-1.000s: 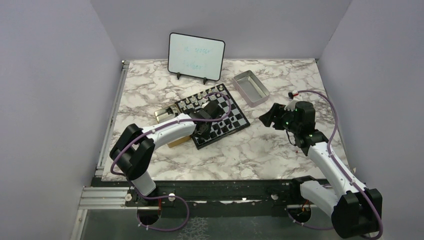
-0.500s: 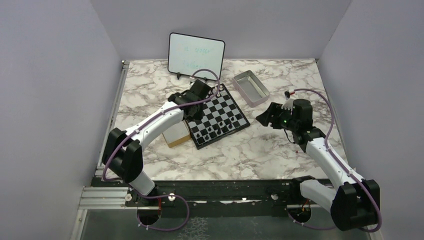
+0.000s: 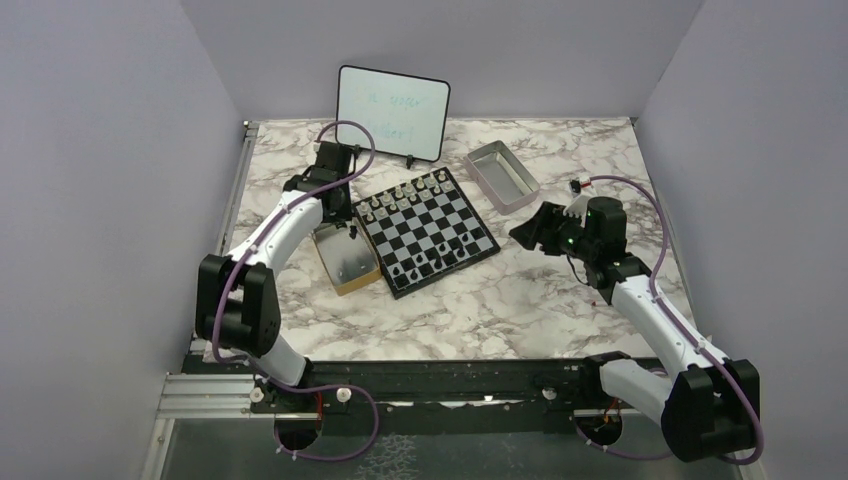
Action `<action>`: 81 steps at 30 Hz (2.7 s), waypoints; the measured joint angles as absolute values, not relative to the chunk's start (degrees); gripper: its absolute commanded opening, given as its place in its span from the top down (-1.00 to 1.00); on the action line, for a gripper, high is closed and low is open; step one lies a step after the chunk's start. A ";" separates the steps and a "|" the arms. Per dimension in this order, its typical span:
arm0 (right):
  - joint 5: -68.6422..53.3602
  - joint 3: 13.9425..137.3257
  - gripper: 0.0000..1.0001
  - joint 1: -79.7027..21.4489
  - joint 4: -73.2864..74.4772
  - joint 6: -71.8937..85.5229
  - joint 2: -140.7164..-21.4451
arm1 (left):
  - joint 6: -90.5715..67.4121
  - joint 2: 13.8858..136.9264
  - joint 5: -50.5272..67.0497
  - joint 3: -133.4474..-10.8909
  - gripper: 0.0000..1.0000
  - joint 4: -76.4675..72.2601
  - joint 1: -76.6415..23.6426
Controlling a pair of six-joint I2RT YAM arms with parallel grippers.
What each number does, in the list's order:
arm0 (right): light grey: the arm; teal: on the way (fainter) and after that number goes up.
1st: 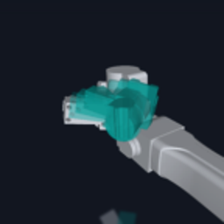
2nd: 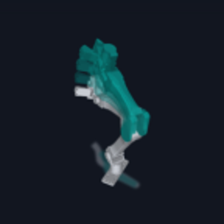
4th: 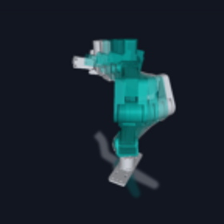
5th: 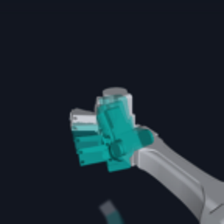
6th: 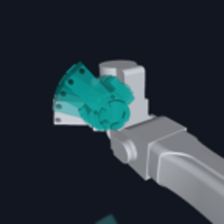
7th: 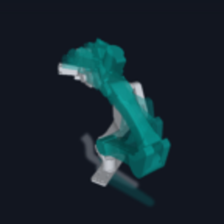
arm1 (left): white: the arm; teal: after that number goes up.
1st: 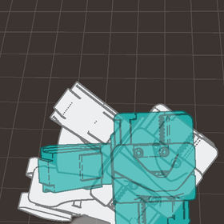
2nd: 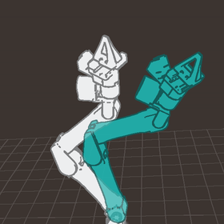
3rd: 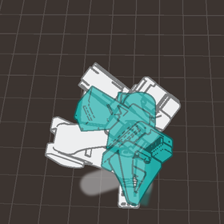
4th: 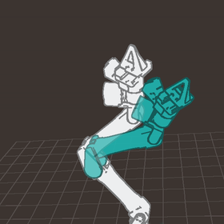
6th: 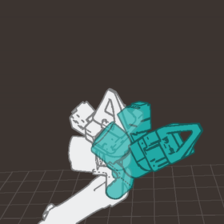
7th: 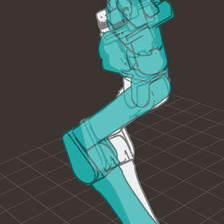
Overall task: Set up the chess pieces on the board
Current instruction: Place the chess piece on the chessboard, then pick up the chess piece from the storage box.
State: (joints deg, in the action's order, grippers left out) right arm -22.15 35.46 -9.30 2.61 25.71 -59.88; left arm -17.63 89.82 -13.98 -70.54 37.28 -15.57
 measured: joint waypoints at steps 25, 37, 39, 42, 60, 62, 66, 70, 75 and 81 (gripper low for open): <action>-23.70 34.06 -0.40 -9.30 0.56 26.98 -57.91 | -13.85 102.00 0.43 -67.99 0.50 25.30 -10.61; -23.70 34.06 -0.40 -9.30 0.49 26.98 -57.56 | -13.85 104.73 0.64 -67.99 0.50 24.91 -10.61; -23.73 34.04 -0.40 -9.30 0.25 26.98 -57.58 | -13.85 104.81 0.64 -67.99 0.50 24.93 -10.61; -23.73 34.04 -0.40 -9.30 -0.14 26.98 -57.58 | -13.89 105.03 0.62 -67.99 0.53 24.99 -10.61; -24.08 33.63 -0.40 -9.30 -1.43 26.96 -58.13 | -15.75 104.16 0.30 -67.85 0.51 31.40 -10.61; -24.18 33.63 -0.40 -9.30 -1.43 26.98 -58.11 | -16.08 102.96 -0.23 -66.57 0.38 32.47 -10.61; -24.51 33.47 -0.40 -9.30 -1.78 27.05 -58.11 | -16.51 101.56 -1.52 -65.17 0.30 34.13 -10.61; -24.93 33.10 -0.40 -9.30 -2.07 27.20 -58.11 | -16.51 101.56 -2.35 -65.23 0.30 34.65 -10.61; -24.95 33.10 -0.40 -9.30 -2.07 27.22 -58.11 | -16.69 102.65 -3.07 -66.76 0.30 35.05 -10.61; -24.95 32.97 -0.40 -9.30 -2.07 27.22 -58.11 | -16.69 103.77 -3.51 -67.85 0.30 34.87 -10.61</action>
